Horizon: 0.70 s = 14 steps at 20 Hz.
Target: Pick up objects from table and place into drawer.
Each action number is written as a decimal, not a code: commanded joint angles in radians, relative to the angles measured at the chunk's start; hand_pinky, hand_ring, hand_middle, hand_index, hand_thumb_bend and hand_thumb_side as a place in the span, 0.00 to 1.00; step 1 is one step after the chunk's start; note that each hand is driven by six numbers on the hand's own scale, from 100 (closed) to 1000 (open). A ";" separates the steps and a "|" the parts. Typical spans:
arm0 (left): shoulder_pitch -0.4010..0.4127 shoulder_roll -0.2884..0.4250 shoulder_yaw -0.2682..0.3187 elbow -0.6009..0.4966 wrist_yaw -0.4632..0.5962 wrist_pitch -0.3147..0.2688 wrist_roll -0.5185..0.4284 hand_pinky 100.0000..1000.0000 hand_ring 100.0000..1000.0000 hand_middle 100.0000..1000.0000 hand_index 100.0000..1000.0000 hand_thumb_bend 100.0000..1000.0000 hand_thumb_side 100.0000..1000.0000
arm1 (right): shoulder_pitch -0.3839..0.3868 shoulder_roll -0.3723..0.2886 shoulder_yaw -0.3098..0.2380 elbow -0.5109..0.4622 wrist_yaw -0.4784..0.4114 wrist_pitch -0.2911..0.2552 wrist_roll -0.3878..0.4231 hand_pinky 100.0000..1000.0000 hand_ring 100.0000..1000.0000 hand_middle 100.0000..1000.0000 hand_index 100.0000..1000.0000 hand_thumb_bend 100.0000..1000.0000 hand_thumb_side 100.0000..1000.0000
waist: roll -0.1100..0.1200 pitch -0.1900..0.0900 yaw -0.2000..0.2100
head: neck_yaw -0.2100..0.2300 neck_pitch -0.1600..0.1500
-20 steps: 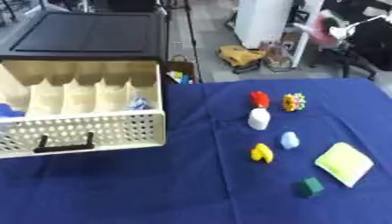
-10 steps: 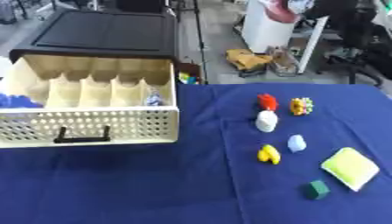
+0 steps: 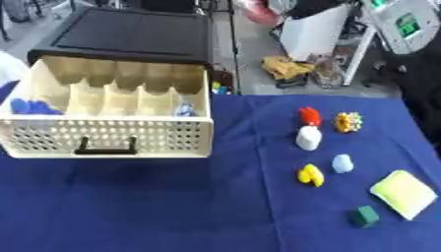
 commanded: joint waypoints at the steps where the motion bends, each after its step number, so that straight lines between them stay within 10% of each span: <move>1: -0.021 0.023 -0.003 -0.013 0.009 0.000 -0.008 0.59 0.76 0.68 0.87 0.36 1.00 | -0.035 0.025 0.000 0.002 0.009 0.000 0.001 0.69 0.72 0.20 0.25 0.00 0.23 | 0.002 -0.009 0.009 | -0.014 0.001; 14: -0.071 0.010 -0.015 -0.013 0.028 0.003 -0.028 0.58 0.76 0.67 0.87 0.36 1.00 | -0.058 0.110 -0.028 0.057 0.027 0.026 -0.048 0.69 0.72 0.19 0.24 0.00 0.21 | -0.020 0.036 0.080 | -0.063 -0.043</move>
